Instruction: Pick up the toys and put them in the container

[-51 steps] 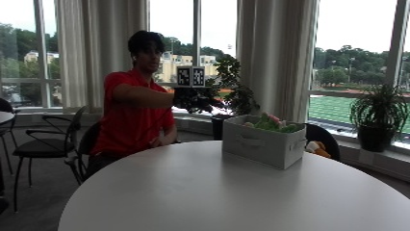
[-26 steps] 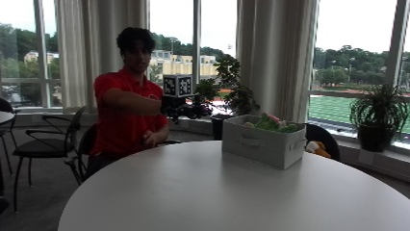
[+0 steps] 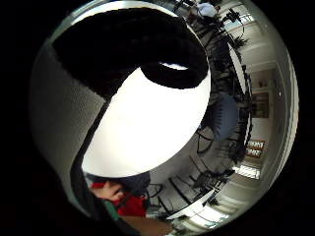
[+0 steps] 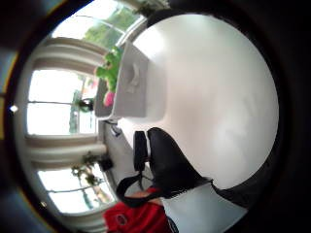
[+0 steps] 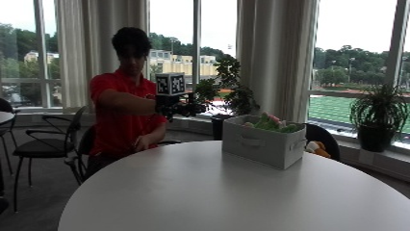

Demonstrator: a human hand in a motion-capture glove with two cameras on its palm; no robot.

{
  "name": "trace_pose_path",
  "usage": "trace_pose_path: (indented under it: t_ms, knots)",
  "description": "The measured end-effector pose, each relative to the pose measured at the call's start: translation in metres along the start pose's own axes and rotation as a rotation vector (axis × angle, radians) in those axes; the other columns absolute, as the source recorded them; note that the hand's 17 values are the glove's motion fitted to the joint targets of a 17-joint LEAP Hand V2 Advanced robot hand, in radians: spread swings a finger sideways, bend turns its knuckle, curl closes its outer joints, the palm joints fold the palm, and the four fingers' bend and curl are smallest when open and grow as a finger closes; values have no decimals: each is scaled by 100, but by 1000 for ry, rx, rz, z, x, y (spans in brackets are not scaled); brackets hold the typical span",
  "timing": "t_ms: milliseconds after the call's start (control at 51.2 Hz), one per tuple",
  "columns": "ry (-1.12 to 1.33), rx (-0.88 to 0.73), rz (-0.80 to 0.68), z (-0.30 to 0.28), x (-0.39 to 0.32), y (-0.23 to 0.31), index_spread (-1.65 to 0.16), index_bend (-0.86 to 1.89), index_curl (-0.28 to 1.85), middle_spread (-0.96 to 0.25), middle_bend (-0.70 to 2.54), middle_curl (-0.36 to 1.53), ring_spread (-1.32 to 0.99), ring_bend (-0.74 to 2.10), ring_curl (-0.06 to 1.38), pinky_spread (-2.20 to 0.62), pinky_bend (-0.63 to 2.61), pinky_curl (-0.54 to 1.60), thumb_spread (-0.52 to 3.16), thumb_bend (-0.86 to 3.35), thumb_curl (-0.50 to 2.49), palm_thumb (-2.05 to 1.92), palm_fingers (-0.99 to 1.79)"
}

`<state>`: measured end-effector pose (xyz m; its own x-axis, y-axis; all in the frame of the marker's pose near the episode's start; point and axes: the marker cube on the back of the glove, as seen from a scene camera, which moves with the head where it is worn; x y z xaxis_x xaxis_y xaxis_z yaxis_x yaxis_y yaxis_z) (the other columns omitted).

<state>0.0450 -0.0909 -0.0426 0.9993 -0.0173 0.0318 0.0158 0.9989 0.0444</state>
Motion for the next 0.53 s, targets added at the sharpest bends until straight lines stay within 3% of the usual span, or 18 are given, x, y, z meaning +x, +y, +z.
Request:
trace_pose_path:
  t_ms: [527]
  knots:
    - [30,-10,-70,24,-44,10,-39,15,26,-9,15,25,2,17,22,12,111,32,111,-5,26,-5,-15]
